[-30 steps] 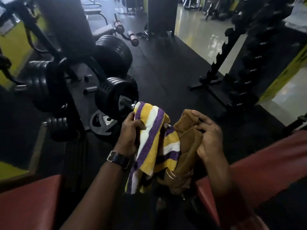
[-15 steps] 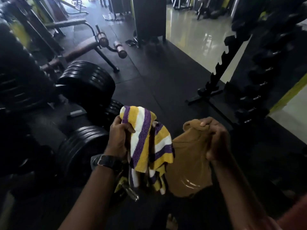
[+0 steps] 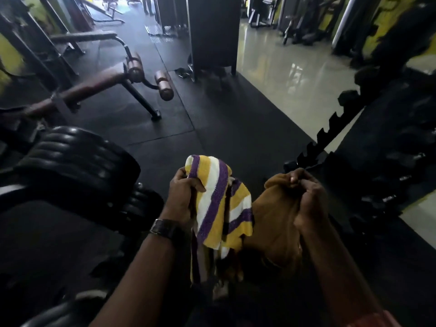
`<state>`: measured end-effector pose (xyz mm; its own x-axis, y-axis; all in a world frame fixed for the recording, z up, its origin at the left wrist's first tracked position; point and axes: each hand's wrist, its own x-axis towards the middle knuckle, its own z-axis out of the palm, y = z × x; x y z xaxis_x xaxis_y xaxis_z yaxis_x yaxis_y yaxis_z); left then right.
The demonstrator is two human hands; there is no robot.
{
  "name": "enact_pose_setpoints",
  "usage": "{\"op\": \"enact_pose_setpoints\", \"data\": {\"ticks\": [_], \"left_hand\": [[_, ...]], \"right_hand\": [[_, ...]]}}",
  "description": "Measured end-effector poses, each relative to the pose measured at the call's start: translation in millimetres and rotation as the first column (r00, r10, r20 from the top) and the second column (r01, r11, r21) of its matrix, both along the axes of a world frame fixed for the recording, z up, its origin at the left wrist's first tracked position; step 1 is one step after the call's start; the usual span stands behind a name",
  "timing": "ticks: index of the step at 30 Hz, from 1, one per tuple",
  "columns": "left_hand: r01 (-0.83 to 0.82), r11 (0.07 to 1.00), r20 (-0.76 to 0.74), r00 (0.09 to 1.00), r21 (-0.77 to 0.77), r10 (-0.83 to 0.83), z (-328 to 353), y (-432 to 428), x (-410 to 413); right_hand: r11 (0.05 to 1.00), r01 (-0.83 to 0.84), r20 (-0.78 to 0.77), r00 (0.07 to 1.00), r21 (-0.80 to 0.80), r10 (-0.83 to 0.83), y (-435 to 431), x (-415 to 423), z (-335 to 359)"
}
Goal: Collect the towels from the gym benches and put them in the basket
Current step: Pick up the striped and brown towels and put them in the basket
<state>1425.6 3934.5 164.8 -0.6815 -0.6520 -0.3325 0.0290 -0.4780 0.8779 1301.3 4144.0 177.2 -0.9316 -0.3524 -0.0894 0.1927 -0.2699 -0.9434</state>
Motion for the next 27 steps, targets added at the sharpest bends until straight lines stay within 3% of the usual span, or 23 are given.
{"op": "enact_pose_setpoints", "data": {"ticks": [13,19,27], "left_hand": [[0.010,0.999,0.038,0.999,-0.051,-0.008,13.8,-191.1,-277.0],[-0.092,0.991,0.077,0.992,-0.098,0.100,15.4,-284.2,-415.5],[-0.175,0.984,0.071,0.982,0.008,0.174,14.7,-401.8,-541.6]], "right_hand": [[0.967,-0.061,0.101,0.991,-0.246,0.088,-207.0,-278.4,8.6],[0.945,-0.146,0.123,0.974,-0.292,0.189,-324.4,-424.8,15.4],[0.929,-0.235,0.213,0.930,-0.287,0.301,-467.6,-570.5,30.3]]}}
